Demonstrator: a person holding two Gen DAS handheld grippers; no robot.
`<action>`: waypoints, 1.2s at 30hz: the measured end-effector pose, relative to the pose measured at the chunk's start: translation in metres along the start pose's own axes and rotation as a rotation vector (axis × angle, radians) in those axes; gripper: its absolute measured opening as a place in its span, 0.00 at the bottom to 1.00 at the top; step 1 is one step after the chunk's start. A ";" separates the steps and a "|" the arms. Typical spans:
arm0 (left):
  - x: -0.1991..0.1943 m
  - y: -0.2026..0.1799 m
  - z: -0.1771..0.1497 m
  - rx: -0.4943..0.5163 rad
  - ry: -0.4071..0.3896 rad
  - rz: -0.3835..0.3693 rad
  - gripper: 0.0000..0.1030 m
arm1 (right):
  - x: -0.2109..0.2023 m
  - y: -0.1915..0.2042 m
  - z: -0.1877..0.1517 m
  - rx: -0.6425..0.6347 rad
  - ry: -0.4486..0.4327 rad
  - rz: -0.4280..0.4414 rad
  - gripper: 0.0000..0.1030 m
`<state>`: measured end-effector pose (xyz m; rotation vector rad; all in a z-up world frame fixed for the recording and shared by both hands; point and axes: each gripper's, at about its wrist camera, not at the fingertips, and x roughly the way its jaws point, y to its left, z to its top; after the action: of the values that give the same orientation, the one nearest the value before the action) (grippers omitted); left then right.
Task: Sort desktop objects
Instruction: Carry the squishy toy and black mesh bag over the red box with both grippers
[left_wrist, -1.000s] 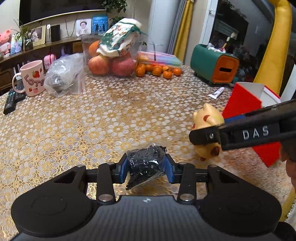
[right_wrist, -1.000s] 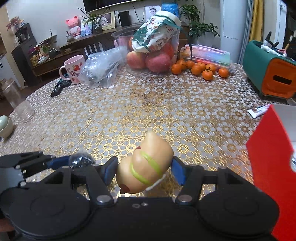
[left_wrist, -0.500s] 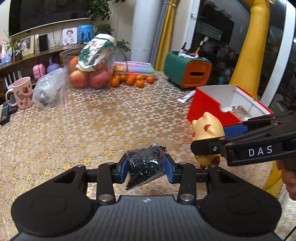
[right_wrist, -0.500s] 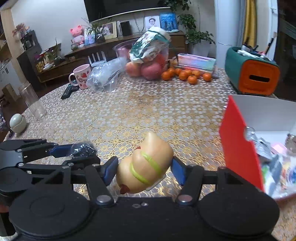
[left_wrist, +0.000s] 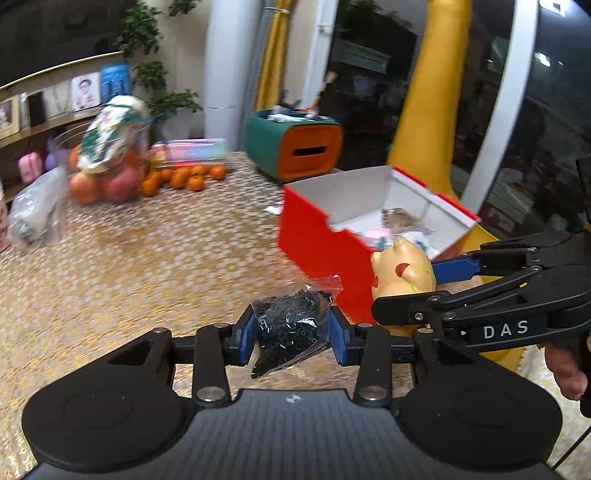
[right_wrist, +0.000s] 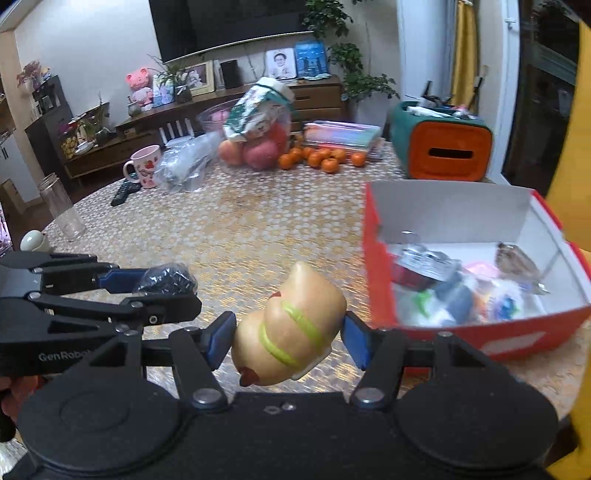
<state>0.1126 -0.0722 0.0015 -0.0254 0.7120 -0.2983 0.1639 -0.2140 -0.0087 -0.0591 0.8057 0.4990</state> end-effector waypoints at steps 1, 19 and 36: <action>0.002 -0.007 0.003 0.012 0.001 -0.008 0.38 | -0.004 -0.005 -0.001 0.002 -0.003 -0.010 0.60; 0.045 -0.084 0.040 0.190 0.022 -0.096 0.38 | -0.050 -0.108 -0.004 0.076 -0.074 -0.147 0.60; 0.117 -0.092 0.097 0.275 0.061 -0.057 0.38 | -0.024 -0.162 0.025 0.092 -0.077 -0.237 0.60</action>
<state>0.2351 -0.2005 0.0117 0.2257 0.7268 -0.4514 0.2398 -0.3609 0.0036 -0.0495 0.7341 0.2381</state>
